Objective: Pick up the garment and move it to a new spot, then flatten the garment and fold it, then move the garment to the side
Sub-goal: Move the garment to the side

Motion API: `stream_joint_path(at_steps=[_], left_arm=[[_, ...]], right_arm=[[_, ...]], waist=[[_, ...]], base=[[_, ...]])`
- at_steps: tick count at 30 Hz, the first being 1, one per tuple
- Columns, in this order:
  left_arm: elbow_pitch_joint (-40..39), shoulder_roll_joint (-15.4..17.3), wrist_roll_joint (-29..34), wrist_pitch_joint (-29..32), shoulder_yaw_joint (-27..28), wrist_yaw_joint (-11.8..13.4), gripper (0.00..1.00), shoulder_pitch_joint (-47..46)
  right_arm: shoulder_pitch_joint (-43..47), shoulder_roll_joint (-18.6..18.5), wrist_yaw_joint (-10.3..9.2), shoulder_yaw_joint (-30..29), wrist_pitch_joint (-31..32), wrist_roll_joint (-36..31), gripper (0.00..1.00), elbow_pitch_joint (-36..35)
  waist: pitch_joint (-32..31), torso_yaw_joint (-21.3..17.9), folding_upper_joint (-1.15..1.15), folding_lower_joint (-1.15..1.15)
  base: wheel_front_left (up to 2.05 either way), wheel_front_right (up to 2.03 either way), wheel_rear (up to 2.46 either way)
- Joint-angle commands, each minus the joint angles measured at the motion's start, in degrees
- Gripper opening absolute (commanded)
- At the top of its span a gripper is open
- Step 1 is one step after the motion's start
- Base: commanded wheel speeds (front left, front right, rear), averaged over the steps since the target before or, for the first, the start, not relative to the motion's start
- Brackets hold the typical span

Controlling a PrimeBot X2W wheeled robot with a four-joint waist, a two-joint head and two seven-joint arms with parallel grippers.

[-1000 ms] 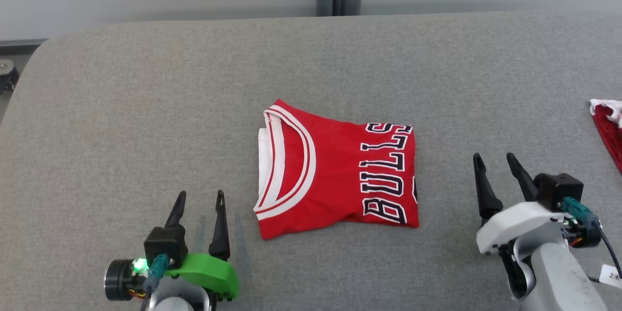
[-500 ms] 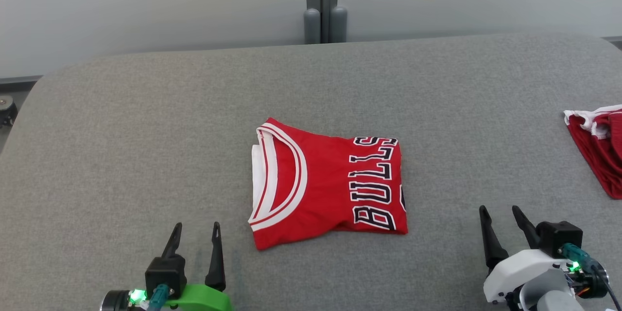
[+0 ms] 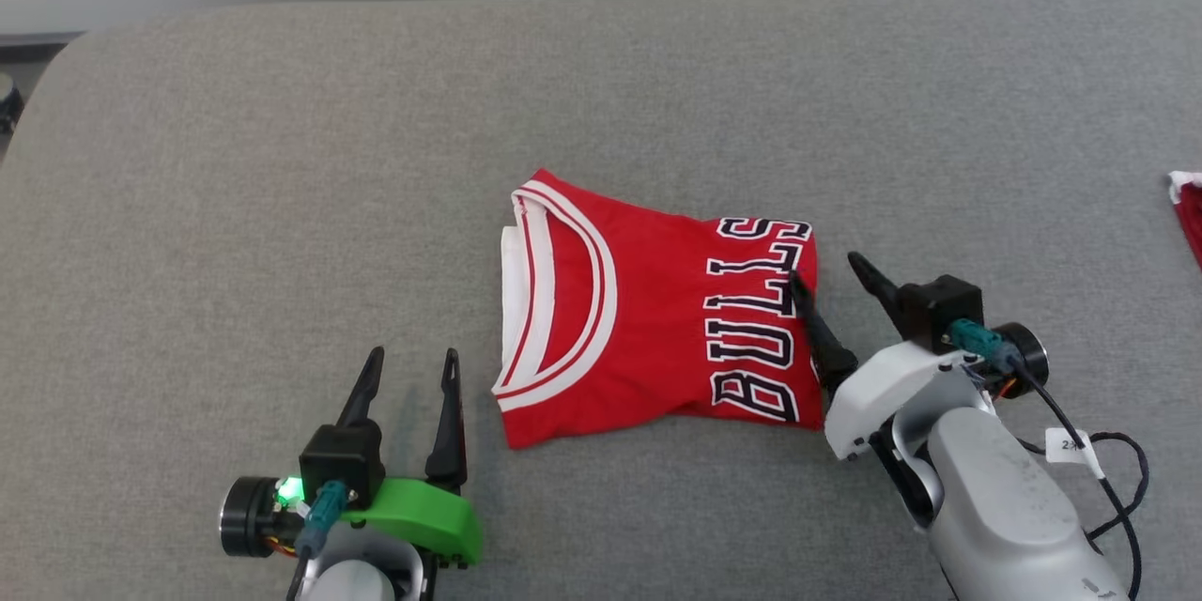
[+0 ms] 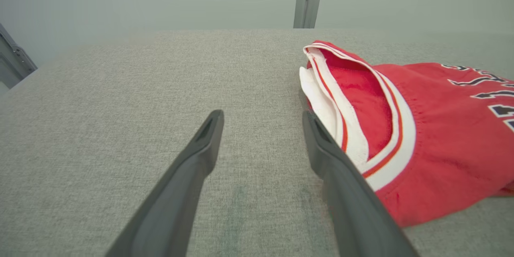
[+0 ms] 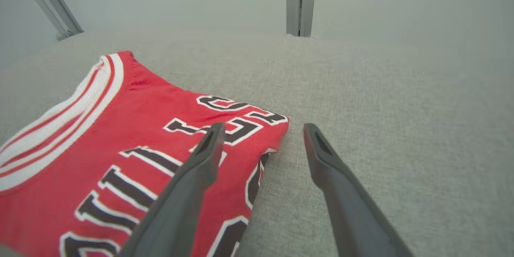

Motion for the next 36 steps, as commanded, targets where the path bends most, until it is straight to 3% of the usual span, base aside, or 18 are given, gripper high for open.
stream_joint_path(at_steps=[1, 4, 5, 6, 7, 10, 14, 26, 30, 36], left_arm=[[0.18, 0.27, -0.31, 0.03, -0.22, -0.05, 1.0, -1.19], [0.43, 0.28, -0.88, 0.03, -0.81, -0.11, 1.0, -1.54], [0.4, 0.27, -0.97, 0.03, -0.97, -0.11, 1.0, -1.53], [0.35, 0.27, -1.06, 0.03, -1.03, -0.1, 1.0, -1.44], [0.34, 0.27, -1.14, 0.03, -0.97, -0.05, 1.0, -1.25], [0.2, 0.26, -0.46, 0.03, -0.64, -0.33, 1.0, -0.46], [-0.64, 0.26, 0.65, 0.03, 0.07, -1.01, 1.0, 0.33], [-1.14, 0.29, 1.47, 0.03, -3.32, -2.99, 1.0, 0.0], [-0.79, 0.31, 1.71, 0.03, -4.25, -3.23, 1.0, -0.15], [-0.89, 0.31, 1.28, 0.03, -6.05, -4.12, 1.0, -0.97]], right_arm=[[-0.77, -0.5, -0.08, 0.14, 0.0, -0.39, 1.0, 3.49], [-2.67, -0.37, -0.08, 1.37, 0.38, -0.81, 1.0, 10.38], [-2.4, -0.39, -0.06, 2.19, 0.58, 0.14, 0.95, 12.73], [-1.93, -0.37, -0.04, 3.04, 0.71, 0.42, 0.39, 14.46], [-1.43, -0.21, -0.04, 4.12, 0.87, 0.77, 0.0, 16.2], [-0.91, -0.27, -0.12, 4.65, 0.93, 1.53, 0.0, 18.68], [-0.69, -0.83, -0.28, 2.12, 0.79, 2.56, 0.0, 17.72], [2.94, -0.66, -0.27, -2.08, 0.23, 2.29, 0.0, 11.15], [3.28, -0.45, -0.15, -2.26, -0.01, 3.23, 0.0, 9.74], [4.62, -0.42, -0.11, -3.86, -0.03, 3.54, 0.0, 8.18]], waist=[[2.96, 2.83, 0.0, 0.0], [3.34, 3.85, 0.0, 0.0], [3.32, 4.04, 0.0, 0.0], [3.27, 4.13, 0.0, 0.0], [3.16, 4.1, 0.0, 0.0], [2.38, 2.94, 0.0, 0.0], [0.71, -1.81, 0.0, 0.0], [-2.22, -23.9, 0.0, 0.0], [-1.97, -29.3, 0.0, 0.0], [-0.92, -33.47, 0.0, 0.0]], base=[[0.0, 0.0, 0.0], [0.0, 0.0, 0.0], [0.0, 0.0, 0.0], [0.0, 0.0, 0.0], [0.0, 0.0, 0.0], [0.0, 0.0, 0.0], [0.0, 0.0, 0.0], [0.0, 0.0, 0.0], [0.0, 0.0, 0.0], [0.0, 0.0, 0.0]])
